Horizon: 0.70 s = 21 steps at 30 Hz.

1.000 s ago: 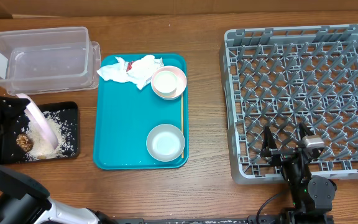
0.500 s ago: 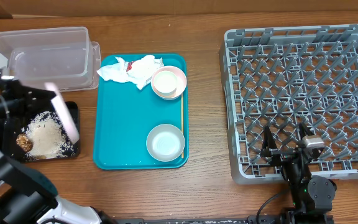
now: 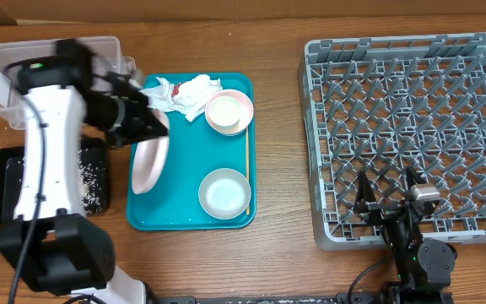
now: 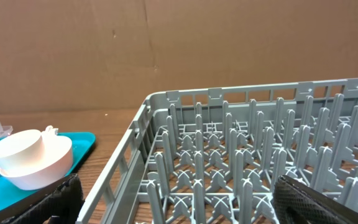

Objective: Sort waste into correct bins and load items into the dishwasher
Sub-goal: 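Return the white plate to the teal tray and release it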

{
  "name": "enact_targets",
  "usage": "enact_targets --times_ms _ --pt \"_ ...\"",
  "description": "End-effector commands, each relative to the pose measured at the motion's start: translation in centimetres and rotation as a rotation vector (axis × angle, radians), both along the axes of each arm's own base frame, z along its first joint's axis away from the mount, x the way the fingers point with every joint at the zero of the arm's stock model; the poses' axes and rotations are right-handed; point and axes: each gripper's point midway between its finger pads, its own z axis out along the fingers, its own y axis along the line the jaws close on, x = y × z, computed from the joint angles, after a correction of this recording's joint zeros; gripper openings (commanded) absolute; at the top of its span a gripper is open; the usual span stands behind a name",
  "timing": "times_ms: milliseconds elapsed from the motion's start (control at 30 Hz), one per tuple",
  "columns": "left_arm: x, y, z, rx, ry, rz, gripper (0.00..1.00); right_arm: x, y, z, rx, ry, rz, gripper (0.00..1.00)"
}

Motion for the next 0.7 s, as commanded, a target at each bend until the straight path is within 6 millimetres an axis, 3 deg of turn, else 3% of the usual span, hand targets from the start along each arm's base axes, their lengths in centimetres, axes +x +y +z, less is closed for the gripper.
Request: enact_targets --times_ms 0,300,467,667 --pt "0.6 0.5 -0.9 0.319 -0.020 0.052 0.04 0.0 -0.1 -0.1 -0.004 -0.007 -0.005 1.00" --pt "1.2 -7.5 -4.2 0.357 -0.114 -0.048 0.04 0.0 -0.1 -0.1 -0.004 -0.007 -0.005 1.00" --pt "1.1 -7.3 -6.7 0.462 -0.125 -0.016 0.04 0.0 -0.1 -0.1 -0.004 -0.007 -0.005 1.00" --pt "1.5 -6.6 -8.0 0.507 -0.145 -0.003 0.04 0.0 -0.1 -0.1 -0.004 -0.007 -0.005 1.00"
